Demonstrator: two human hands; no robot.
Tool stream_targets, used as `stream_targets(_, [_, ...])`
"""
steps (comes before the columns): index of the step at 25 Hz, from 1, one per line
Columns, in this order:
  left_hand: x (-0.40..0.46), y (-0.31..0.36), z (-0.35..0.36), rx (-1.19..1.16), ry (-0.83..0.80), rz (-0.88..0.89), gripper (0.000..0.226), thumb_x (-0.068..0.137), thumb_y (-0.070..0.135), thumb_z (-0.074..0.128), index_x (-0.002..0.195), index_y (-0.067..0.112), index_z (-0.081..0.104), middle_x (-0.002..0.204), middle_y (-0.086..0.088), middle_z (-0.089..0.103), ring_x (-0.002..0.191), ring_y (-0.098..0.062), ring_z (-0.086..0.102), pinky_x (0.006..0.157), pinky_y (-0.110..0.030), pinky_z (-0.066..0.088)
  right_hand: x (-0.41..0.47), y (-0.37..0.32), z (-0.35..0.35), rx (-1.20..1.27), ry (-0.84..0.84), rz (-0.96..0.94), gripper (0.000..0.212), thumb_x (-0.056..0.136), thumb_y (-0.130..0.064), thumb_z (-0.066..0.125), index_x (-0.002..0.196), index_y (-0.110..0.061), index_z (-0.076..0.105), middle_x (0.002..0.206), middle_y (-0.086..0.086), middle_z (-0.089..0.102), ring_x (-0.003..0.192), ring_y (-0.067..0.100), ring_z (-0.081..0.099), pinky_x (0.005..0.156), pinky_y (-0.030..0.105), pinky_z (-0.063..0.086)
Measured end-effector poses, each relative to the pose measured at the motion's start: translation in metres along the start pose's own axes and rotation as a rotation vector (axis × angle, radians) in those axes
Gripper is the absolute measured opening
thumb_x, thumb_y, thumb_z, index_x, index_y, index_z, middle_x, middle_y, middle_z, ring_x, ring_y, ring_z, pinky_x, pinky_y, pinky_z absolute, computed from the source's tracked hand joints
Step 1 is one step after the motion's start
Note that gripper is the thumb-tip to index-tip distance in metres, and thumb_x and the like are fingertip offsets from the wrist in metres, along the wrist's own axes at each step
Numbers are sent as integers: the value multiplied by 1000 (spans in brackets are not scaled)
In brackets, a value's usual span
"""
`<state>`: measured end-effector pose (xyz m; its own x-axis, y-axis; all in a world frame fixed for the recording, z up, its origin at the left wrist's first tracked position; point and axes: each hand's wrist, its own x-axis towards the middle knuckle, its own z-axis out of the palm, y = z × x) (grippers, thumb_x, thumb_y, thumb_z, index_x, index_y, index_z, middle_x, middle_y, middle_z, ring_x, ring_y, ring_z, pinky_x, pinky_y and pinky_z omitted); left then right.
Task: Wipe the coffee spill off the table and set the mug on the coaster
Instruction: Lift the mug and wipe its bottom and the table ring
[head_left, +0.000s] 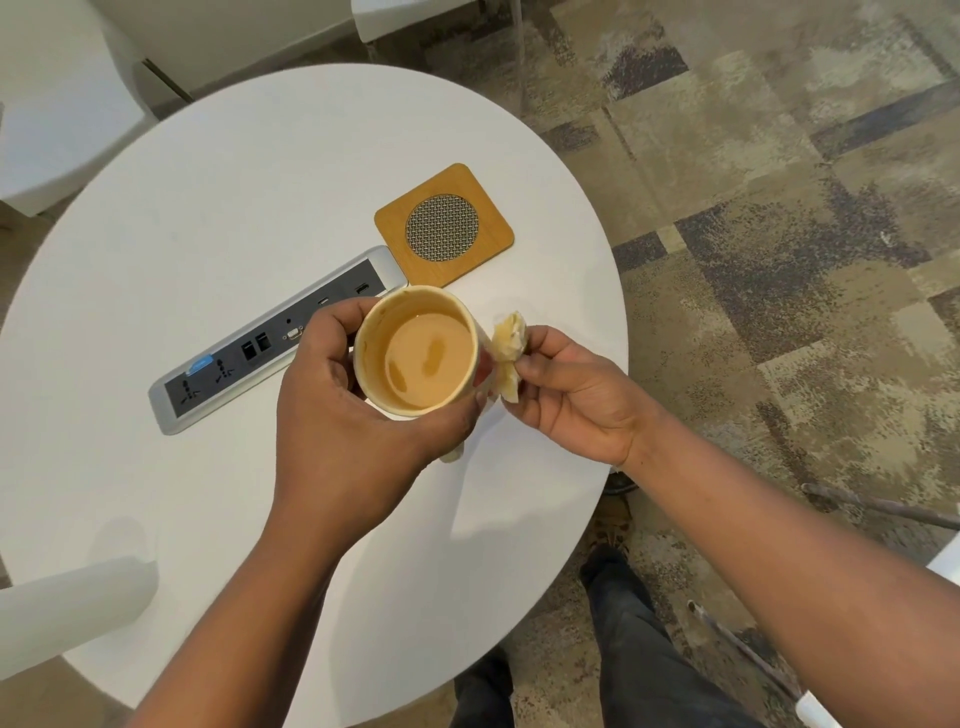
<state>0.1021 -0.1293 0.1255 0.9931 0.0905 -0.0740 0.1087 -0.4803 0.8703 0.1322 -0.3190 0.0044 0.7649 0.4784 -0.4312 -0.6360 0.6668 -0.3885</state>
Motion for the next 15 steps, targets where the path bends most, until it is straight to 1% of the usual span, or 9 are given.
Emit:
stream_targets(3, [3,-5,-1,17,19,5,90,46,48,100,123,34,56,112,27,65,103,10,62,75,-8,49,-7,9,-6,-11,-50,40,23,89,4,54,109,-7,59,95,10,70,83,18,68,76,30,59])
stream_targets(7, [6,-7,-2,11,56,2,83,48,44,100,117,43,54,110,32,65,103,8,63,75,-10,51,-11,29,-6,11,-102,101,27,86,2,60,111,-7,59,97,10,68,85,19,68,76,31,58])
stream_targets(9, [7,-8,-3,15,69,4,79,49,43,98,114,47,53,112,30,66,105,5,64,77,-15,52,-12,37,-5,-33,-116,143,25,88,4,60,110,-7,60,98,11,67,84,19,68,76,32,58])
stream_targets(11, [8,-9,-4,9,76,0,77,49,43,96,113,48,53,114,28,66,106,3,64,79,-18,52,-13,40,-4,-127,-117,200,26,91,5,59,113,-10,62,101,13,64,86,23,66,79,37,58])
stream_targets(13, [8,-8,-5,4,68,2,78,49,45,97,113,49,53,113,31,65,106,4,64,78,-15,52,-15,38,-4,-200,-71,243,32,92,4,62,117,-16,63,103,14,65,92,30,67,87,48,58])
stream_targets(14, [8,-8,-5,8,63,8,79,49,46,98,113,49,52,113,33,64,106,6,63,77,-13,52,-16,36,-4,-234,-35,242,35,91,3,64,118,-18,64,103,14,65,93,32,67,88,51,57])
stream_targets(15, [7,-7,-5,13,59,12,79,49,47,98,113,50,52,113,34,64,107,6,63,77,-12,52,-16,33,-3,-274,-1,226,36,91,3,65,119,-20,64,104,14,65,93,33,68,87,50,58])
